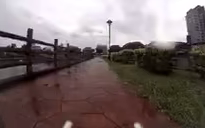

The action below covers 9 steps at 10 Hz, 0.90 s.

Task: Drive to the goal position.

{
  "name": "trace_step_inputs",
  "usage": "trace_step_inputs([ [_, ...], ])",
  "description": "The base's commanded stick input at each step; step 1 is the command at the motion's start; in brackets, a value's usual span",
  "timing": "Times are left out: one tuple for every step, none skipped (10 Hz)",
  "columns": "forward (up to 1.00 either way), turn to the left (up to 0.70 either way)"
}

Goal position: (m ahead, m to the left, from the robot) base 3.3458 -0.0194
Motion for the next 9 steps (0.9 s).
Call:
trace_step_inputs([
  [0.50, 0.00],
  [0.50, 0.00],
  [0.50, 0.00],
  [0.50, 0.00],
  [0.50, 0.00],
  [0.50, 0.00],
  [0.50, 0.00],
  [0.50, 0.00],
  [0.50, 0.00],
])
